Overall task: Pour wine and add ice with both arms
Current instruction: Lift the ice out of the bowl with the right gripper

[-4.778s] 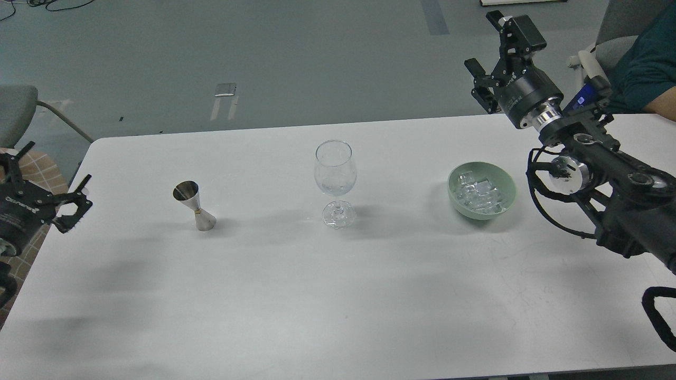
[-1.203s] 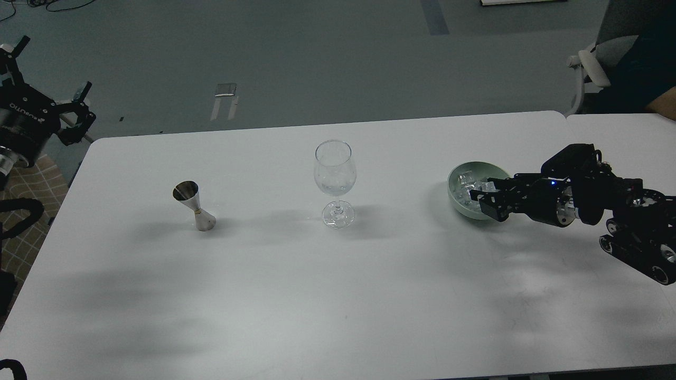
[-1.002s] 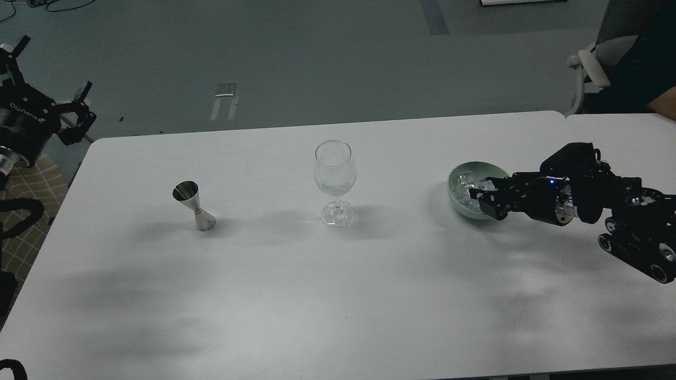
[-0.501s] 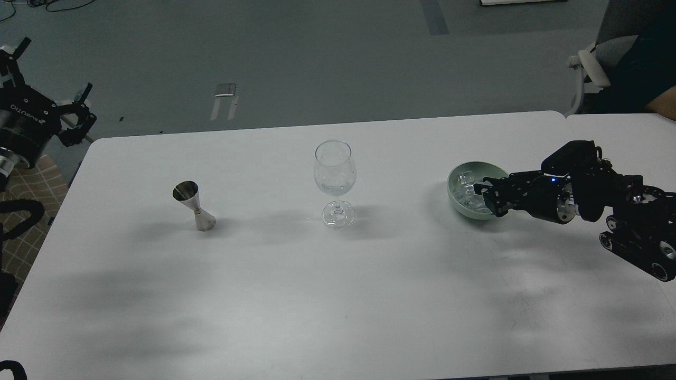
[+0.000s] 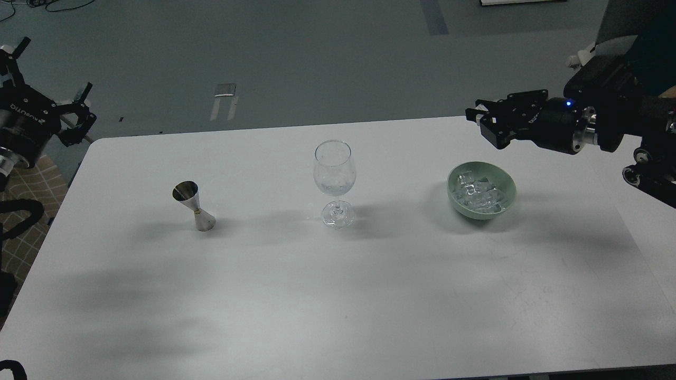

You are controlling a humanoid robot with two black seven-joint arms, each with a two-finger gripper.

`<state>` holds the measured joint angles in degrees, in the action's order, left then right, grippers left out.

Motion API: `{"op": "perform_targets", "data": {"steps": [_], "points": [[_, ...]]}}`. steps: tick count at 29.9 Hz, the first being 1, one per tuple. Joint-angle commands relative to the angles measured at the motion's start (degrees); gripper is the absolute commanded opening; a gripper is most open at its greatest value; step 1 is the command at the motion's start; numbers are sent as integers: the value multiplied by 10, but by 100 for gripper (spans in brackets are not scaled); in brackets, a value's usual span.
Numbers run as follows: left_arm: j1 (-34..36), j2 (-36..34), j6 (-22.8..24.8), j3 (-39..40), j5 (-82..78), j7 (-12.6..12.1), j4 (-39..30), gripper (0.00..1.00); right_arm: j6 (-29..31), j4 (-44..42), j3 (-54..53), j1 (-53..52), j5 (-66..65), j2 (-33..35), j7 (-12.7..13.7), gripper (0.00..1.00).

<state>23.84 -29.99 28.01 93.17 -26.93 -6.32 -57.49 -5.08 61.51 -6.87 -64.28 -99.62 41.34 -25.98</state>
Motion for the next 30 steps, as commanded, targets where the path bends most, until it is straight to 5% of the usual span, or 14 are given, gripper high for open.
{"op": "perform_targets", "data": {"steps": [1,20,30], "points": [[2,0,0,0,0,0,-1,98,2,37,2,-27,0,4,-5,11],[4,3,0,0,0,0,-11,98,105,42,131,-248,73,-154,-7,11],[3,6,0,0,0,0,-11,98,288,22,150,-296,86,-171,-20,11]]}}
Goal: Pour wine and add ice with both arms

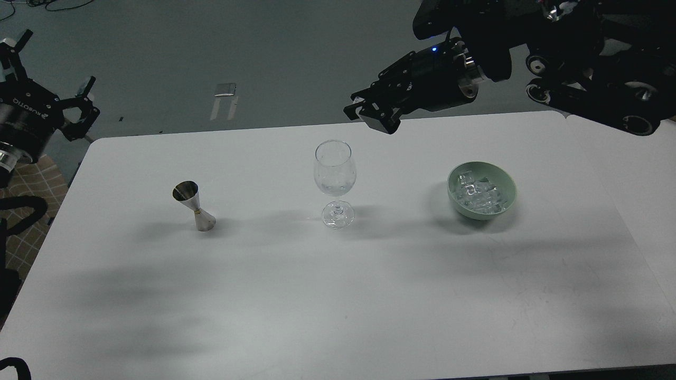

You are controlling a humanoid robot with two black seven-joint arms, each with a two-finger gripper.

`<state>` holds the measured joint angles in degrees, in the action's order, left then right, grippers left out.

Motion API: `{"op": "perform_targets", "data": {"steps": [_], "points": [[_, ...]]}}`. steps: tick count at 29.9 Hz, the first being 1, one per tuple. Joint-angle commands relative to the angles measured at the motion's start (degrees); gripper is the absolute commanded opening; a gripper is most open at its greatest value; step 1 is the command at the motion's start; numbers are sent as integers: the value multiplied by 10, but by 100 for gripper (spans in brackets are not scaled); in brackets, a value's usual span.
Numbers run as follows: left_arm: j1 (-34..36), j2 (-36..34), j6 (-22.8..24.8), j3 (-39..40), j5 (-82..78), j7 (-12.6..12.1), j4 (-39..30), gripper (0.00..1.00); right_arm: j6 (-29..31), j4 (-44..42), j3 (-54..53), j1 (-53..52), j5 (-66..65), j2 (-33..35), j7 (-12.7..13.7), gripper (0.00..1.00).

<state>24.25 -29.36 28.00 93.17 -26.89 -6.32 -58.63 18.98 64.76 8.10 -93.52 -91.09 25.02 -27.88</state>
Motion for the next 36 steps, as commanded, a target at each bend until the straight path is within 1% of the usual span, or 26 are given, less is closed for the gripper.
{"op": "perform_targets", "data": {"steps": [1,5,11,19,24,28,36], "points": [[0,0,0,0,0,0,0,98,55,-12,0,-4,0,-10,-1,11],[-2,1,0,0,0,0,0,98,73,-35,1,2,1,-31,-1,12],[-2,2,0,0,0,0,0,98,71,-86,-2,9,6,-86,-1,12],[-1,1,0,0,0,0,0,98,72,-120,-2,19,6,-140,-1,12],[-1,2,0,0,0,0,0,98,73,-125,-2,22,5,-146,-1,12],[-1,1,0,0,0,0,0,98,73,-147,1,27,5,-161,-1,13],[-1,0,0,0,0,0,0,98,81,-152,4,32,3,-171,-1,15]]}}
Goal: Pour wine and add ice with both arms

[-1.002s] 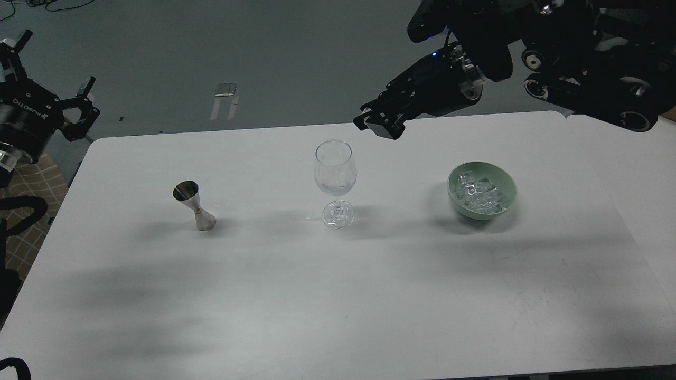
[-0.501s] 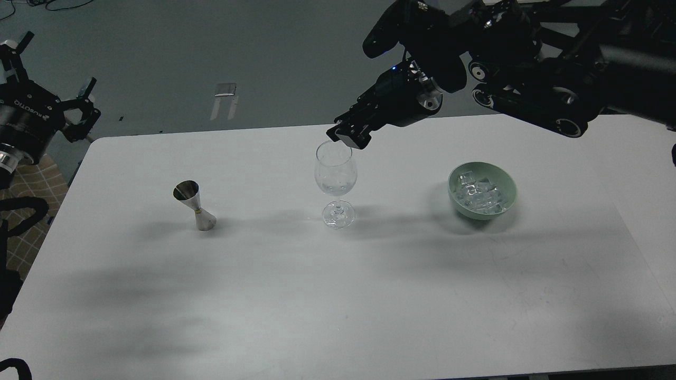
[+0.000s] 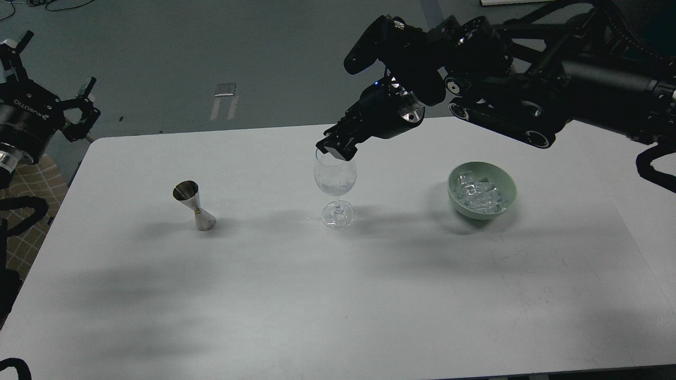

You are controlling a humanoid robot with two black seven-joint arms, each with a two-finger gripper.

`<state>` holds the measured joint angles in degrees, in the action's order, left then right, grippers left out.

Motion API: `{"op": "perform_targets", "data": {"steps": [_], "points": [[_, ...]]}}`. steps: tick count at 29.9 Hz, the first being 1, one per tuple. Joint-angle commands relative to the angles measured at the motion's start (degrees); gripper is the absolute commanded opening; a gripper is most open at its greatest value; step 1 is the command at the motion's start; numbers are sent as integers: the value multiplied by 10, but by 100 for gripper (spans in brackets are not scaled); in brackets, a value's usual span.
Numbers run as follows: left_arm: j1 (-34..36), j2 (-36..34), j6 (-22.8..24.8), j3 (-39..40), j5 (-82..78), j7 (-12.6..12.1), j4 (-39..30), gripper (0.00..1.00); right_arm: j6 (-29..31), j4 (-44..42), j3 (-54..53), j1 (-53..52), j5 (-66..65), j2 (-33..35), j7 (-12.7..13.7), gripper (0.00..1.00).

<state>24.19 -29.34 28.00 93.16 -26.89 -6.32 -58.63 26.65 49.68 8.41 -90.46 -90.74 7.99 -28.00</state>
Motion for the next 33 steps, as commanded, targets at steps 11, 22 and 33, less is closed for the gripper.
{"op": "perform_targets", "data": {"steps": [11,22,33], "points": [[-2,1,0,1,0,0,0,98,9,-13,1,9,-2,-5,0,23],[-1,1,0,1,0,0,0,98,8,-20,1,14,0,-10,0,42],[1,-3,0,1,3,-2,1,98,-13,-25,-43,10,19,-3,0,98]]}}
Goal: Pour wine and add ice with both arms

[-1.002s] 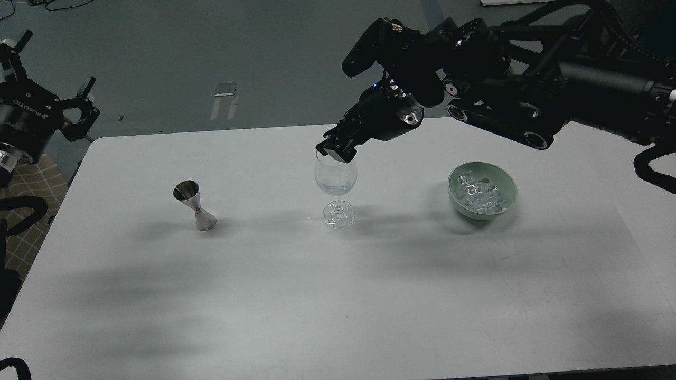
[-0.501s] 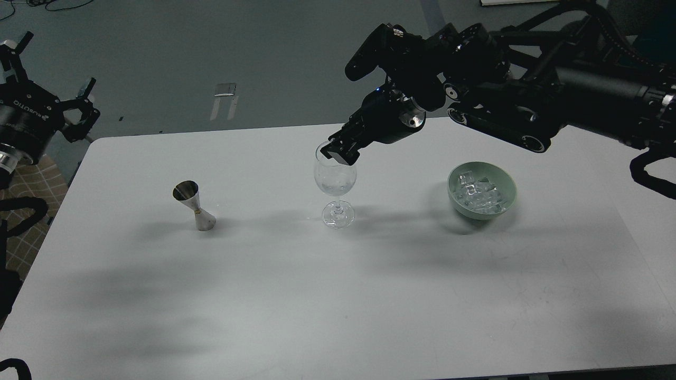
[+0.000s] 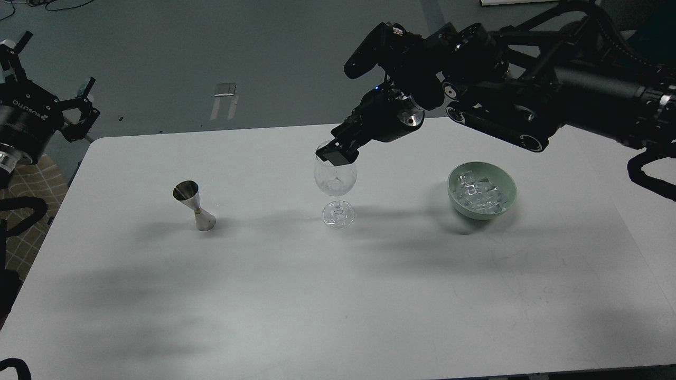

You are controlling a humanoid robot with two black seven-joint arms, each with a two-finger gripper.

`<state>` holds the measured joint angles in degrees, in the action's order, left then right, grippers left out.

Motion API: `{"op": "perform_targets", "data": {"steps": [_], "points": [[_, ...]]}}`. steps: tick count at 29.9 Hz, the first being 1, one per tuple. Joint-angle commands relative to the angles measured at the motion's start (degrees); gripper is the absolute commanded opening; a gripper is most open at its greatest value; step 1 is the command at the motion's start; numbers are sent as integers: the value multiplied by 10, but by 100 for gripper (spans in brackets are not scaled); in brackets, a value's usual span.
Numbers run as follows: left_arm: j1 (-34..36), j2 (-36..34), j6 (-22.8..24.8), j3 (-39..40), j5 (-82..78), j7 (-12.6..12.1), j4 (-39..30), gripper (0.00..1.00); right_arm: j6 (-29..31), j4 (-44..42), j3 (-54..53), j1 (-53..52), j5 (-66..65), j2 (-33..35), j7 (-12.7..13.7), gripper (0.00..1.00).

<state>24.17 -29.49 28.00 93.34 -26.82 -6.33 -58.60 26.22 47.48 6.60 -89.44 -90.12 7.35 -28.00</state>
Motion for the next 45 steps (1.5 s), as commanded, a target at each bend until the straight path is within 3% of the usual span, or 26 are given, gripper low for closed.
{"op": "perform_targets", "data": {"steps": [1,8,16,21,24,27,32,38,43,45], "points": [[2,-2,0,0,6,-6,1,98,-12,-13,-42,0,27,7,0,99],[4,-7,0,2,8,-13,8,98,-54,-89,-105,18,104,17,0,99],[47,-11,0,-3,44,-11,18,98,-217,-144,-202,85,330,11,4,100],[54,-3,0,-13,41,-12,52,98,-231,-145,-250,131,481,10,5,100],[62,2,0,-59,43,-11,68,98,-225,-146,-312,168,619,10,9,100],[81,5,0,-70,39,-3,74,98,-223,-146,-332,182,675,10,18,100],[126,25,0,-108,26,-10,102,98,-211,-146,-383,204,709,-1,22,100],[213,33,0,-243,23,-10,191,98,-89,-232,-480,228,754,-50,15,100],[281,58,0,-309,24,-4,269,98,-70,-243,-498,239,754,-66,11,100],[289,58,0,-322,27,-3,270,98,-69,-243,-498,240,754,-70,10,100]]}}
